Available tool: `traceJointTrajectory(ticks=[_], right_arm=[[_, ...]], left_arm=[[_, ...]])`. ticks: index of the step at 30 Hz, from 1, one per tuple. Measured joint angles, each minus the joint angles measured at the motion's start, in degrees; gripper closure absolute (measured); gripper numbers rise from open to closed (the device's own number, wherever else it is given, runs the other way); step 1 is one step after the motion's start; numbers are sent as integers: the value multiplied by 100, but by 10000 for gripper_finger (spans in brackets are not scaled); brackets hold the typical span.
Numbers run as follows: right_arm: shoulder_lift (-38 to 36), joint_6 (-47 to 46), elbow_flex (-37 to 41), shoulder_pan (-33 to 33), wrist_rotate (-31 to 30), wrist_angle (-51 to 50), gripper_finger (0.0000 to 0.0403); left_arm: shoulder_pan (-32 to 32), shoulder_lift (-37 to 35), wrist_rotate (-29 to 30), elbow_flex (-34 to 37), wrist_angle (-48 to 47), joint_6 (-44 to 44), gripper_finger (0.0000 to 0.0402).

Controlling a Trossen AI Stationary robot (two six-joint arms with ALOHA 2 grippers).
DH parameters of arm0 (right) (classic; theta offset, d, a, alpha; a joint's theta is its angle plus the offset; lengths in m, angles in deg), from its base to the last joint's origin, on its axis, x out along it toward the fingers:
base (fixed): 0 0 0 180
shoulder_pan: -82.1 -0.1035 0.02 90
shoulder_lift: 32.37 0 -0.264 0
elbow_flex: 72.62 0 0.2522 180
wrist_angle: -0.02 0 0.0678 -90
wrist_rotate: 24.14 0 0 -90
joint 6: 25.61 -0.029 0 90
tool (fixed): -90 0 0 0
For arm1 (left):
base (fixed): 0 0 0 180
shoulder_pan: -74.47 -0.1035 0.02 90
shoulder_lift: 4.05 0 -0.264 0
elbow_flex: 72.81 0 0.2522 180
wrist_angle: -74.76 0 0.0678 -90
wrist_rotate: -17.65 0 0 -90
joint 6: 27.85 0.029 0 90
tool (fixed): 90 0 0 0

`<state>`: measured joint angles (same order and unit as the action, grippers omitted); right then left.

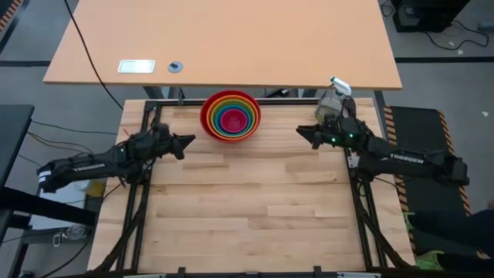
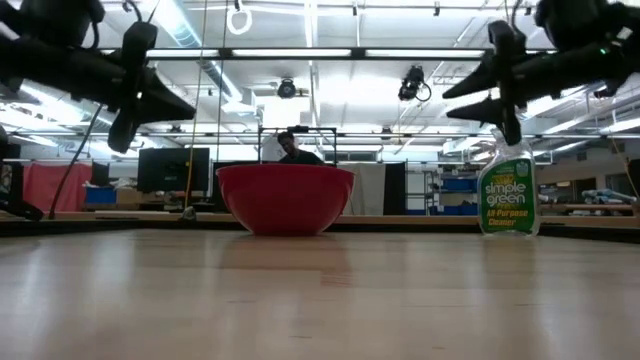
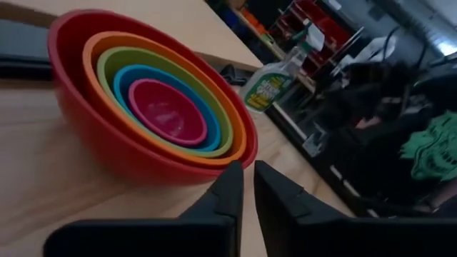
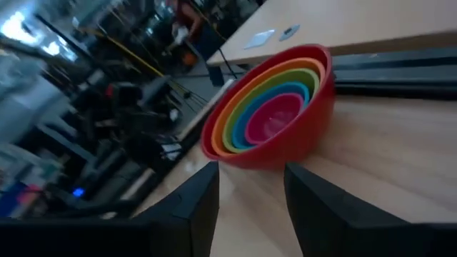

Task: Nest bowls inside each other
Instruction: Return to Home Position

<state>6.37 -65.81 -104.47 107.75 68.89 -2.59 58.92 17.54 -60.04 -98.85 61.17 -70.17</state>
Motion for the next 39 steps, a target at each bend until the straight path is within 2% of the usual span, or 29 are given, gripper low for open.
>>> traceJointTrajectory(ticks=[7, 15, 20, 24, 28, 32, 35, 39], right_arm=[[-804, -519, 871, 130, -49, 526, 239], [-1184, -1126, 1763, 104, -15, 887, 239], [-1165, -1081, 1772, 30, -55, 856, 239], [-1163, -1007, 1772, 31, -98, 842, 239], [-1163, -906, 1772, 33, -686, 823, 239], [-1163, -736, 1772, 48, -1278, 819, 239], [-1161, 134, 1772, 46, -1258, 818, 239], [-1161, 1002, 1772, 46, -1064, 836, 239]], left_arm=[[-1, -466, -4, 302, 44, -272, 397], [1, -602, -18, 840, 51, -838, 395], [1, -602, -152, 1166, 363, -1146, 395], [1, -580, -315, 1178, 196, -1259, 395], [1, -582, -352, 1178, 187, -1240, 395], [1, -580, -305, 1178, 189, -1096, 395], [1, -580, -303, 1178, 189, -736, 395], [1, -580, -299, 1181, 187, 1000, 395]])
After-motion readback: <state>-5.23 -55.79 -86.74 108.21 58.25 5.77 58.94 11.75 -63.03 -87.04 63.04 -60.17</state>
